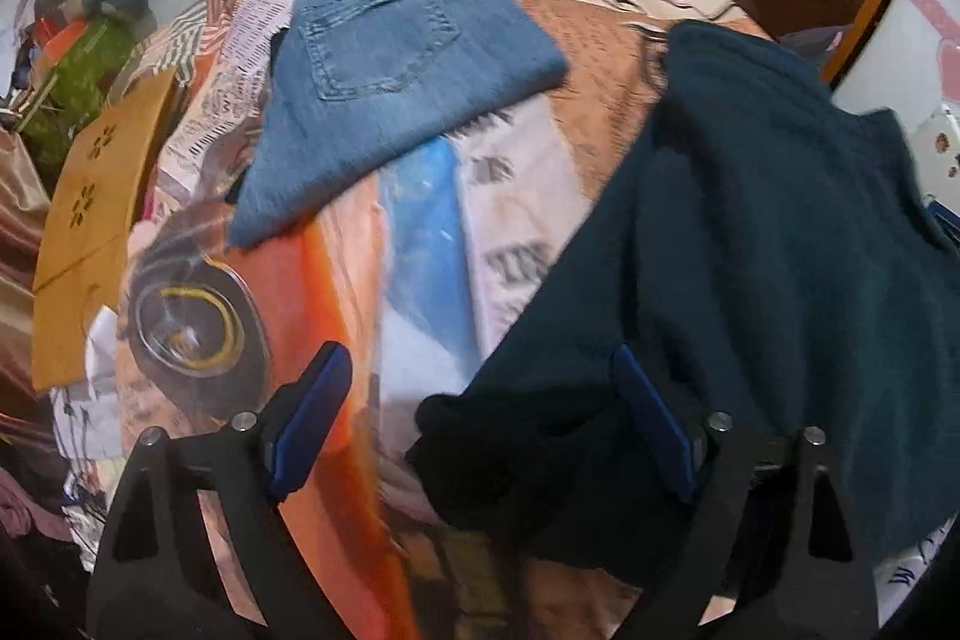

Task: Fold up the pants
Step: 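Lower the folded sweatpants onto the bed and open the left tool, then grasp the sweatpants waistband with both tools and lift it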

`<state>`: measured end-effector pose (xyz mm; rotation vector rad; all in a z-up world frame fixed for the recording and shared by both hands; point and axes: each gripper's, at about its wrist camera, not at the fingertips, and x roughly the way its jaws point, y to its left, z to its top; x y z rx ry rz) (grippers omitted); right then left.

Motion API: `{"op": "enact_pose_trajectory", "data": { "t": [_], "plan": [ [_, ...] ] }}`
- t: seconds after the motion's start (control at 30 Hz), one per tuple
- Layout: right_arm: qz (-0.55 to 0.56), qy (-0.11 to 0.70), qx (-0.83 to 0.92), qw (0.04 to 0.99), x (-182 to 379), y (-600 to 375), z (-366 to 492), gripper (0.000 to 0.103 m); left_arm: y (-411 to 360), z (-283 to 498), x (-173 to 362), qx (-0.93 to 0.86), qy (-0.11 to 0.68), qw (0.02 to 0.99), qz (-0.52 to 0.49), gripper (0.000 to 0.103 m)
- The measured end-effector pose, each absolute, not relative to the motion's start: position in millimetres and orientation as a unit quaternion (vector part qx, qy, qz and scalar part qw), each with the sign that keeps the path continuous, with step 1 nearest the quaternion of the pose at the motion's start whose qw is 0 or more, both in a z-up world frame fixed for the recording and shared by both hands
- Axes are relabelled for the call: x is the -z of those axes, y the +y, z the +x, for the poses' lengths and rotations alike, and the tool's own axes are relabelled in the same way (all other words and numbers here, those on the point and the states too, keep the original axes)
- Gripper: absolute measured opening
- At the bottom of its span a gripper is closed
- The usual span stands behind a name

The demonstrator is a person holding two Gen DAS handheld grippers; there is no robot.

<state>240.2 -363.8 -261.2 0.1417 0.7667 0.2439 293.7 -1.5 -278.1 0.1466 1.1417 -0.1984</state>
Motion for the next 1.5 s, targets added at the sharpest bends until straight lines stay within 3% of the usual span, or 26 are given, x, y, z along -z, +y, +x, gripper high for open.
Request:
{"op": "enact_pose_trajectory", "data": {
  "t": [0.27, 0.5, 0.77, 0.97, 1.1, 1.17, 1.23, 1.43, 1.5],
  "plan": [
    [0.056, 0.339, -0.132, 0.93, 238, -355, 227, 0.066, -47, 244, 260, 0.144, 0.505, 0.85, 0.046, 0.085],
    [0.044, 0.323, -0.152, 0.933, 231, -344, 225, 0.066, -87, 221, 236, 0.164, 0.453, 0.867, 0.123, 0.085],
    [0.039, 0.341, -0.181, 0.922, 244, -332, 263, 0.066, -74, 274, 198, 0.157, 0.424, 0.89, 0.064, 0.085],
    [0.045, 0.385, -0.209, 0.898, 266, -323, 307, 0.06, -96, 338, 226, 0.18, 0.457, 0.869, 0.063, 0.085],
    [0.077, 0.42, -0.239, 0.872, 291, -323, 330, 0.06, -111, 366, 262, 0.209, 0.503, 0.837, 0.055, 0.07],
    [0.098, 0.427, -0.259, 0.861, 297, -326, 335, 0.055, -114, 374, 271, 0.218, 0.515, 0.828, 0.046, 0.067],
    [0.119, 0.434, -0.276, 0.85, 302, -327, 338, 0.05, -115, 379, 274, 0.224, 0.52, 0.824, 0.031, 0.066],
    [0.129, 0.429, -0.284, 0.848, 304, -326, 332, 0.045, -118, 380, 275, 0.246, 0.525, 0.815, 0.017, 0.049],
    [0.126, 0.424, -0.283, 0.851, 301, -327, 331, 0.04, -121, 378, 272, 0.252, 0.525, 0.812, 0.017, 0.039]
  ]
}}
